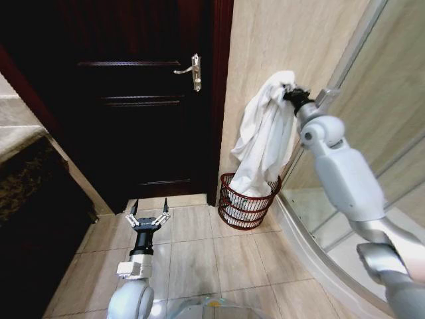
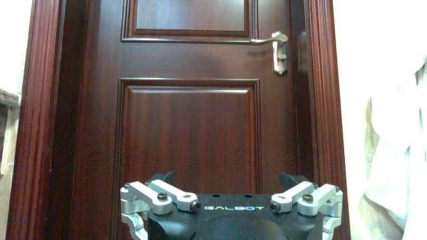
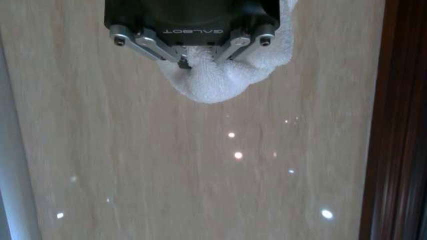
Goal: Discard the used towel into the hamper.
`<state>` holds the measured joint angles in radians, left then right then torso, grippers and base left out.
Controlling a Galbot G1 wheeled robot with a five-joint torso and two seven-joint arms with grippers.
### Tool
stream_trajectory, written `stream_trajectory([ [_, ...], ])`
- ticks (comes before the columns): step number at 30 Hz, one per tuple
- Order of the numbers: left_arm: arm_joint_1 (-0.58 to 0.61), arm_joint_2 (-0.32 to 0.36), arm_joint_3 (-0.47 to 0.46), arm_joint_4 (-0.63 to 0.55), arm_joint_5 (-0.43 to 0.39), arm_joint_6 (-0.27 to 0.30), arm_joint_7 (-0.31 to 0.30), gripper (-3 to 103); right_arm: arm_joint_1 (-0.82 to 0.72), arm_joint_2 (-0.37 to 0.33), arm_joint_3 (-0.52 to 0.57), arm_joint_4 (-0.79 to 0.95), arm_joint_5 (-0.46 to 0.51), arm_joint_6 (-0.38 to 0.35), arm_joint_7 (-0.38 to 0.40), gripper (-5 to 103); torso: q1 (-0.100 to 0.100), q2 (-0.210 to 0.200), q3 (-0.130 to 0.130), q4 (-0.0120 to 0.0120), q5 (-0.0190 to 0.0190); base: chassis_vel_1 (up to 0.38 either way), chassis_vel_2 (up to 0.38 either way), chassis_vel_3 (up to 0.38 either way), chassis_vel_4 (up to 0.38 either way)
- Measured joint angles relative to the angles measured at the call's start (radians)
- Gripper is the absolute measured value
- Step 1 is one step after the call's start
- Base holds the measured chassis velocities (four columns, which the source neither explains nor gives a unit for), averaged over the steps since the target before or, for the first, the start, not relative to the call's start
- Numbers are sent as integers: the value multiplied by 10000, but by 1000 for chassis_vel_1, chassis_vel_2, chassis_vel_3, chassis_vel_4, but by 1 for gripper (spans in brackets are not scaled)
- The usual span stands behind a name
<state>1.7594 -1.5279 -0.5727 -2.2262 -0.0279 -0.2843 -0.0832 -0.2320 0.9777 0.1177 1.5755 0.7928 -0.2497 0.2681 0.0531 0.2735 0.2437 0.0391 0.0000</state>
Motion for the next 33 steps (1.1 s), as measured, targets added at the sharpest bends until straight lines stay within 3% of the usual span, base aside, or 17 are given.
stream_trajectory([
  [15,-23,17,-18,77,-8,-122,17,100,-1309,209,419,-478,237,920,-456,10,-172,-643,-474,-2,0,0,0,0,0],
  [33,164,-1,-457,65,-148,-492,182,100,-2824,231,763,-192,281,1034,-425,10,-355,-1366,-1012,-2,0,0,0,0,0],
])
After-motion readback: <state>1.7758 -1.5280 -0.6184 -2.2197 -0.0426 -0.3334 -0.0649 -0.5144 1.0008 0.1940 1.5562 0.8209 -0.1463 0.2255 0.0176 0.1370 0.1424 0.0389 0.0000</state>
